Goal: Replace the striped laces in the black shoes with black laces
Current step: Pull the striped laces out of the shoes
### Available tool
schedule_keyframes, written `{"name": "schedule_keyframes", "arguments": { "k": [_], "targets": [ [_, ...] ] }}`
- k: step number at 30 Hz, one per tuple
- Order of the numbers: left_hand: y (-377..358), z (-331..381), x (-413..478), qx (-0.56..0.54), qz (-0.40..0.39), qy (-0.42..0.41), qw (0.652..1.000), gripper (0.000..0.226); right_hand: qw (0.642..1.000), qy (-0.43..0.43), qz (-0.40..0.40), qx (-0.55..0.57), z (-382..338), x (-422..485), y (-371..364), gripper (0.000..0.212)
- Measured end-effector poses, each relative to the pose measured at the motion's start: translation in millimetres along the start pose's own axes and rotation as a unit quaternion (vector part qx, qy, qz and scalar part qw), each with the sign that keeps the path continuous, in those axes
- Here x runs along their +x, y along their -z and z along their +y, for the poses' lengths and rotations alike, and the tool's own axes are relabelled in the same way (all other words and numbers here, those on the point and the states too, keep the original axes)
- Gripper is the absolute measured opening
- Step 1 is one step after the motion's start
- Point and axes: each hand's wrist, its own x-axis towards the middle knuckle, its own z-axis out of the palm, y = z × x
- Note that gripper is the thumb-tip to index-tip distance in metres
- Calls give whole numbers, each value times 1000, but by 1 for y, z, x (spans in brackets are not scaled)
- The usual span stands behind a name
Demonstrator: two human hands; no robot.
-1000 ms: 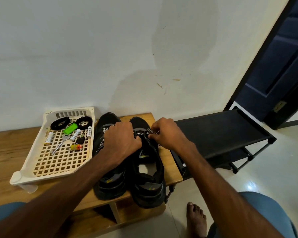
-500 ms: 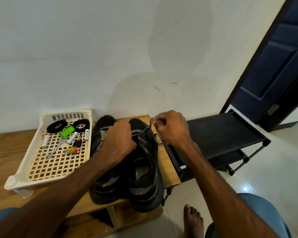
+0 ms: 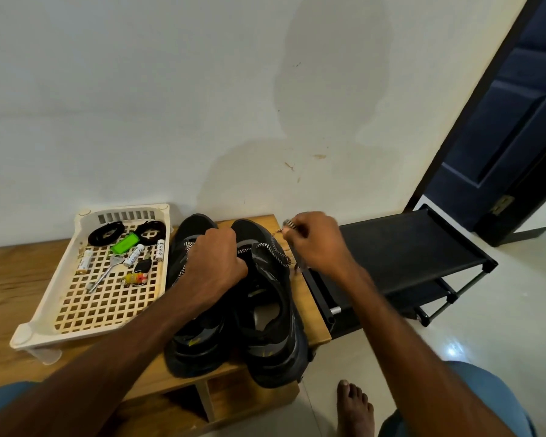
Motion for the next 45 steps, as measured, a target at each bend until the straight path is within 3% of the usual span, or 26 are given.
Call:
{"name": "schedule_keyframes", "arguments": {
  "k": [4, 9, 14, 20, 25, 28, 31, 34, 36, 38, 40, 42, 45],
  "targets": [
    [-3, 0, 1, 11, 8, -7, 1000, 34, 997, 13, -47, -65, -9, -1, -27, 17],
    [-9, -3, 4, 26, 20, -19, 999, 23, 992, 49, -96, -64, -15, 0, -27, 29],
    [-13, -2, 6, 41, 13, -25, 999, 35, 985, 52, -142, -80, -14, -3, -22, 24],
    [-12, -3, 10, 68, -28, -38, 997, 44, 989, 12, -115, -94, -12, -5, -26, 23],
    [-11, -1, 6, 77, -32, -37, 996, 34, 990, 2, -92, -105, -16, -3, -31, 18],
    [-8, 4, 3, 104, -43, -26, 993, 28, 994, 12, -58, -87, -15, 0, -24, 25],
    [-6, 7, 4, 124, -54, -24, 991, 36, 998, 15, -9, -68, -8, 5, -11, 26],
    [-6, 6, 4, 130, -63, -21, 989, 41, 988, 24, 151, 3, 1, 9, 12, 24],
    [-6, 6, 5, 129, -63, -16, 989, 43, 959, 13, 273, 73, 6, 10, 26, 23],
    [-5, 6, 4, 121, -65, -11, 991, 44, 934, -26, 326, 145, 9, 12, 29, 24],
    [-4, 6, 4, 116, -68, -9, 991, 43, 927, -56, 310, 203, 7, 11, 22, 24],
    [-3, 6, 2, 117, -65, -5, 991, 40, 946, -57, 237, 214, 3, 9, 11, 25],
    [-2, 5, -1, 112, -60, -5, 992, 38, 986, -14, 99, 130, 0, 5, -5, 19]
  ]
}}
